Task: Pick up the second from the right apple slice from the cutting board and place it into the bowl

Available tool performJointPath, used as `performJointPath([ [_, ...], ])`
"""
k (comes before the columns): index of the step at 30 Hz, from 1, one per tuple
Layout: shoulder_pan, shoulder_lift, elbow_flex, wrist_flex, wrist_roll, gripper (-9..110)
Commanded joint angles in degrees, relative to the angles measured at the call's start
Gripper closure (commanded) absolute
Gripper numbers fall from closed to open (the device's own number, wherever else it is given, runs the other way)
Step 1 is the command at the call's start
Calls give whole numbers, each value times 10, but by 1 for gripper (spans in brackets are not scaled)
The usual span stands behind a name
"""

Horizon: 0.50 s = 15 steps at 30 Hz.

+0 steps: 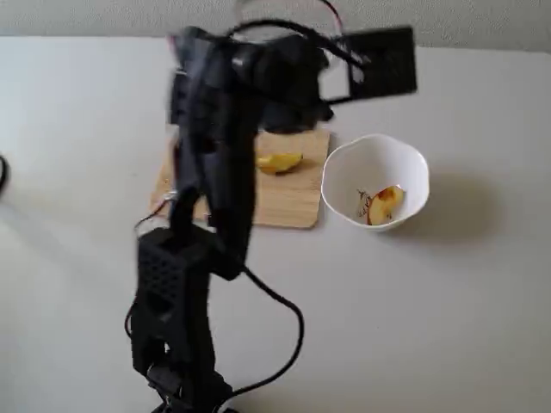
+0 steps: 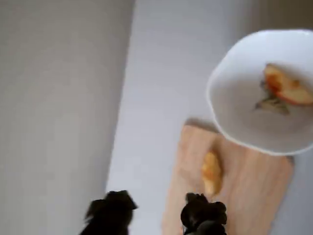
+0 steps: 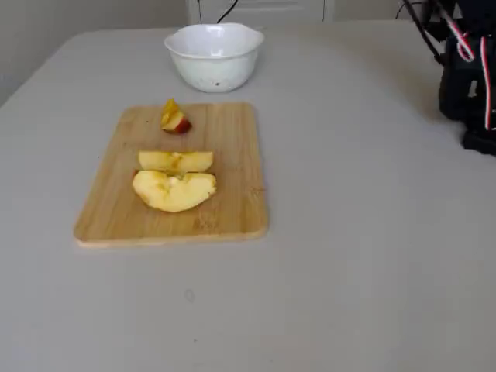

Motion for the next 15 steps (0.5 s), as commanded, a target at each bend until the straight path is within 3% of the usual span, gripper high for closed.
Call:
performJointPath([
  [1, -63, 256, 89, 23, 43, 101],
  [6, -117, 445, 223, 20, 146, 101],
  [10, -133, 595, 423, -5, 175, 101],
  [15, -111, 911, 880, -234, 200, 101],
])
